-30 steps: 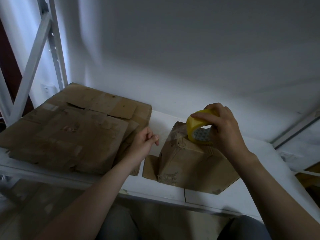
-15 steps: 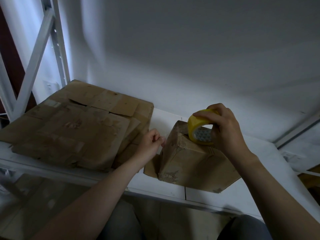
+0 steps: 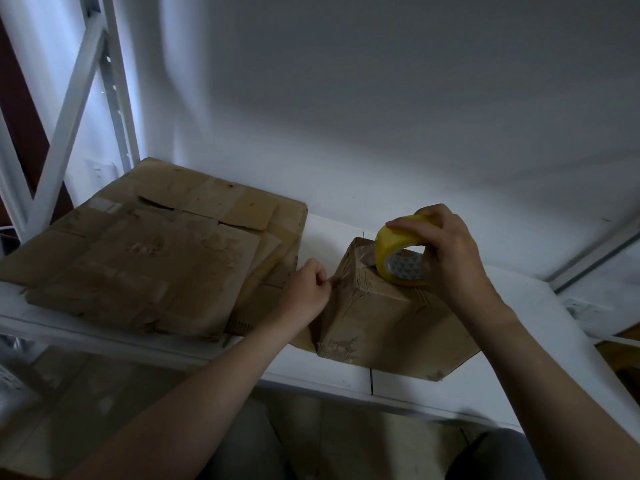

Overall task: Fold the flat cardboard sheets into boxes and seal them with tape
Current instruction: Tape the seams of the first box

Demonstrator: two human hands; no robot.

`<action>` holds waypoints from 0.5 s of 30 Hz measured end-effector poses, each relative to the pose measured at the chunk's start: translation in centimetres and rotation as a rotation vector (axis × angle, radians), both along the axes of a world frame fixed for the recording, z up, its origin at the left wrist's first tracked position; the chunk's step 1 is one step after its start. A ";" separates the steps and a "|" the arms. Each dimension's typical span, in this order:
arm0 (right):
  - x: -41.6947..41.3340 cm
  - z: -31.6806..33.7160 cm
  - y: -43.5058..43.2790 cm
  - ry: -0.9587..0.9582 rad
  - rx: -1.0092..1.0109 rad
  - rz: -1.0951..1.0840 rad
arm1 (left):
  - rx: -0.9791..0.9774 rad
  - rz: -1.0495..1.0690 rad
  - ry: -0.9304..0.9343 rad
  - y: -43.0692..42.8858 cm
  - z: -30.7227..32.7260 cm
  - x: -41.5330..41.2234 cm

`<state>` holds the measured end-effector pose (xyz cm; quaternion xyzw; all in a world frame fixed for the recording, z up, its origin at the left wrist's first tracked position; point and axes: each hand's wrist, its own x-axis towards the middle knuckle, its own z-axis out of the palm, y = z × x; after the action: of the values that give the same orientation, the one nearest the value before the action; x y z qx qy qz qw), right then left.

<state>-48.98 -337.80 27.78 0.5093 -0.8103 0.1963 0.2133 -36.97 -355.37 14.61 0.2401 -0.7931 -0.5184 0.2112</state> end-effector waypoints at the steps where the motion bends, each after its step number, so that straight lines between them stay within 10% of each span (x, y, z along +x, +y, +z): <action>1: -0.1 0.0 0.0 -0.005 0.001 0.000 | -0.010 0.018 0.032 0.1 1.1 0.5; 15: -1.6 1.7 2.3 -0.389 -0.005 0.224 | 0.100 -0.346 -0.032 3.6 5.3 1.3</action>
<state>-50.58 -335.53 29.45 0.5481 -0.7742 0.3151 0.0309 -35.63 -351.73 19.94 0.1184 -0.7990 -0.5820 0.0940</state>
